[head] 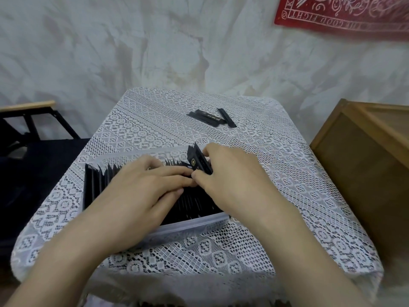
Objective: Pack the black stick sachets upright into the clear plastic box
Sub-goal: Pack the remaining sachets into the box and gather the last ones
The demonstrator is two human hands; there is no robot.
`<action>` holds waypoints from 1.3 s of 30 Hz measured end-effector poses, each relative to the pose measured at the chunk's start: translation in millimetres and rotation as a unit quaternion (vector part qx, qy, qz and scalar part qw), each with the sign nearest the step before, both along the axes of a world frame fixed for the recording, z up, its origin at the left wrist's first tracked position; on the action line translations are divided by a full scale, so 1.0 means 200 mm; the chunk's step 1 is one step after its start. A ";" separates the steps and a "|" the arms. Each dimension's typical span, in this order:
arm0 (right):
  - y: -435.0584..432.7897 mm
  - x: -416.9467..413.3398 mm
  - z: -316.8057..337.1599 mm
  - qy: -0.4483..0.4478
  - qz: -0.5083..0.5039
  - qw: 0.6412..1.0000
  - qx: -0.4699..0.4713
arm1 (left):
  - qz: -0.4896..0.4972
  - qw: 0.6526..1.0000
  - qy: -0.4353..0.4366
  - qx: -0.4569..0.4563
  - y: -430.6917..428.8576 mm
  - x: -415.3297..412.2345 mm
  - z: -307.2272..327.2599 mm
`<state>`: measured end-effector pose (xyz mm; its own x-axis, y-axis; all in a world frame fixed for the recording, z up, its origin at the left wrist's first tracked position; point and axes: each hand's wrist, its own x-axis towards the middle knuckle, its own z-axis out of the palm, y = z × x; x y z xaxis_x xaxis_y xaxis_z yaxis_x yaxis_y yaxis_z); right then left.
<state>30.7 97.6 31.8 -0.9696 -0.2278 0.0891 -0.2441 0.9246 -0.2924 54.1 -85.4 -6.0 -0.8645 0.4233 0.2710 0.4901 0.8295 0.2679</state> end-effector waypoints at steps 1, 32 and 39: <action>0.01 0.00 0.01 -0.011 0.002 1.000 -0.012 | 0.000 1.000 0.001 0.002 0.00 0.00 0.00; 0.16 -0.01 0.05 -0.094 0.036 0.991 -0.088 | 0.011 1.000 -0.023 0.001 0.00 0.01 0.02; 0.15 -0.03 0.03 -0.090 0.040 0.991 -0.095 | 0.034 0.998 -0.035 0.042 0.00 0.01 0.01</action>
<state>24.5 128.6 37.6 -0.9534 -0.2999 -0.0341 -0.2425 0.8284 -0.5048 56.7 -86.3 -4.3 -0.9084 0.3414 0.2412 0.4113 0.8331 0.3698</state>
